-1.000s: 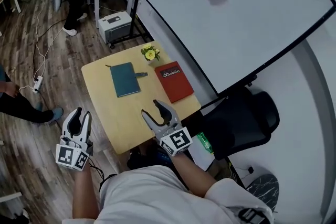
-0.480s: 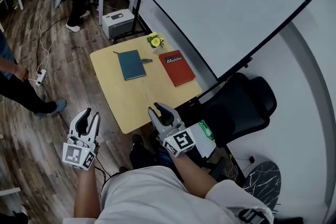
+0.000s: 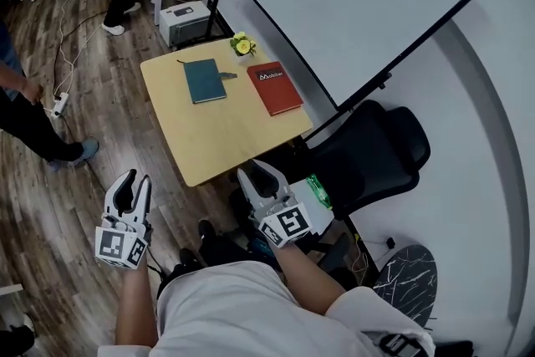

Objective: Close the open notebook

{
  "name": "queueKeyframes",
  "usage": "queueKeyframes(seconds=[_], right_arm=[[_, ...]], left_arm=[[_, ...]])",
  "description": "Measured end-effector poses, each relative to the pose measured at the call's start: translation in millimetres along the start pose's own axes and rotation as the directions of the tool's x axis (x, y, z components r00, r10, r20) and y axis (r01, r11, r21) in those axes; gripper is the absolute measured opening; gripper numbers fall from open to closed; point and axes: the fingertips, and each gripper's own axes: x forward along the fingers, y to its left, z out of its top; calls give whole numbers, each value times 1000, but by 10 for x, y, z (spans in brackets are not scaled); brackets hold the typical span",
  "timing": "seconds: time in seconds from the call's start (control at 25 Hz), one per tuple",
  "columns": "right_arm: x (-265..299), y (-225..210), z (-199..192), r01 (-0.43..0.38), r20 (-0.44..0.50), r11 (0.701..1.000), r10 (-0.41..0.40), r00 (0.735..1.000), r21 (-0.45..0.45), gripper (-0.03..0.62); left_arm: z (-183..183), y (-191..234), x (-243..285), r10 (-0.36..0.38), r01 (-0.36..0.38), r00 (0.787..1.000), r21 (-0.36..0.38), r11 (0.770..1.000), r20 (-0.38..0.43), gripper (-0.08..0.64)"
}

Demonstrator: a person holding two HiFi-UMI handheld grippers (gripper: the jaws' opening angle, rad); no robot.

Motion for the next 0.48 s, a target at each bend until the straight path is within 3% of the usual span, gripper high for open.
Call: queueKeyframes(seconds=[0.48], right_arm=[[-326,-266,-13,-45,23,999,45,999,6,101]], left_arm=[[15,-432,71,66,-66,998,48,997,0,126]])
